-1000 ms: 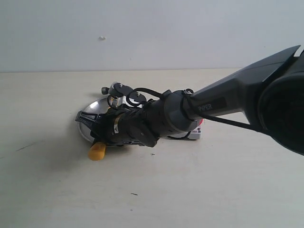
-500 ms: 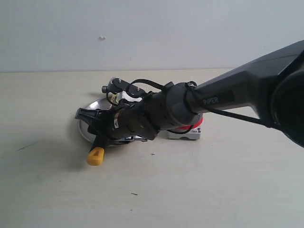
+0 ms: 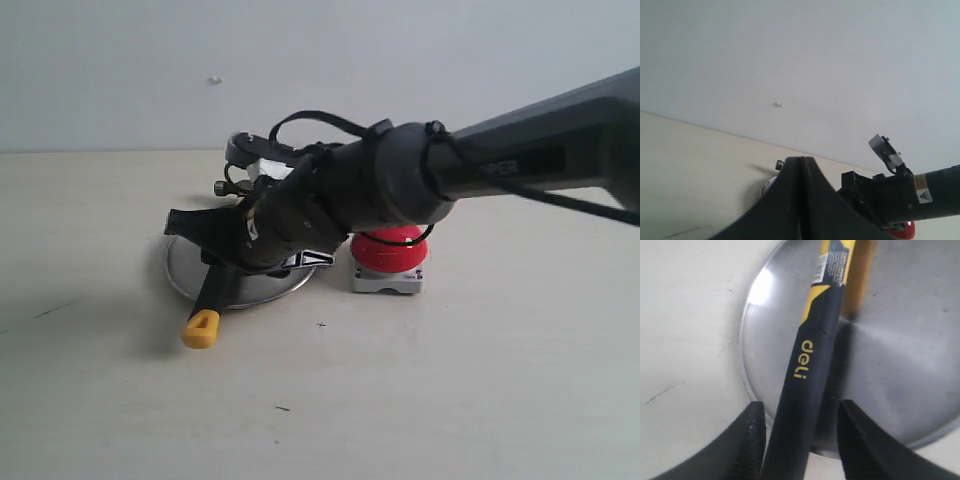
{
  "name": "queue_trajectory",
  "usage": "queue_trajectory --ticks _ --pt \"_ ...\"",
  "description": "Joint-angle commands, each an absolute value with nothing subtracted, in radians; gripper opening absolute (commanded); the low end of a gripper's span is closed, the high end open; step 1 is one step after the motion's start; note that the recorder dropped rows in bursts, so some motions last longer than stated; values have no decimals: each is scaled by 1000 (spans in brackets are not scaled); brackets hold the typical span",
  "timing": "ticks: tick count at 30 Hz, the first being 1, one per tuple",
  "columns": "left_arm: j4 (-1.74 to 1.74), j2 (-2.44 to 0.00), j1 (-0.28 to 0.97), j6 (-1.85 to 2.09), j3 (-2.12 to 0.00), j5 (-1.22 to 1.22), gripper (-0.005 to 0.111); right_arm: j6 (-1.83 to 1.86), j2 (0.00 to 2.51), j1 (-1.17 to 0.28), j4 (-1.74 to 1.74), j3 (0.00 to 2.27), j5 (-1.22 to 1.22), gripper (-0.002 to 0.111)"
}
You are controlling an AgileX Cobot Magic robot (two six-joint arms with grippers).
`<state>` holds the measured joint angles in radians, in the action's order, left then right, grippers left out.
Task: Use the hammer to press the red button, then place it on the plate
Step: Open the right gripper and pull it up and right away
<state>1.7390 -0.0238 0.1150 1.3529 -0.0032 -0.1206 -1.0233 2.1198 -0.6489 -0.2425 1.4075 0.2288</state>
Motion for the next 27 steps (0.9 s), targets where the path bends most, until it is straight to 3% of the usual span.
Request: queue_trajectory --ticks 1,6,10,18,27 --pt "1744 -20 121 1355 0 -123 1 -1013 2002 -675 -393 1412 439 25" --pt "1744 -20 121 1355 0 -123 1 -1142 1832 -805 -723 1335 622 1" --pt "1744 -20 121 1355 0 -123 1 -1465 1645 -946 -1096 1149 667 0" --pt "1744 -20 121 1355 0 -123 1 -1778 1196 -1172 -1369 662 682 0" --pt "1744 -20 121 1355 0 -123 1 -1870 728 -1216 -1360 284 682 0"
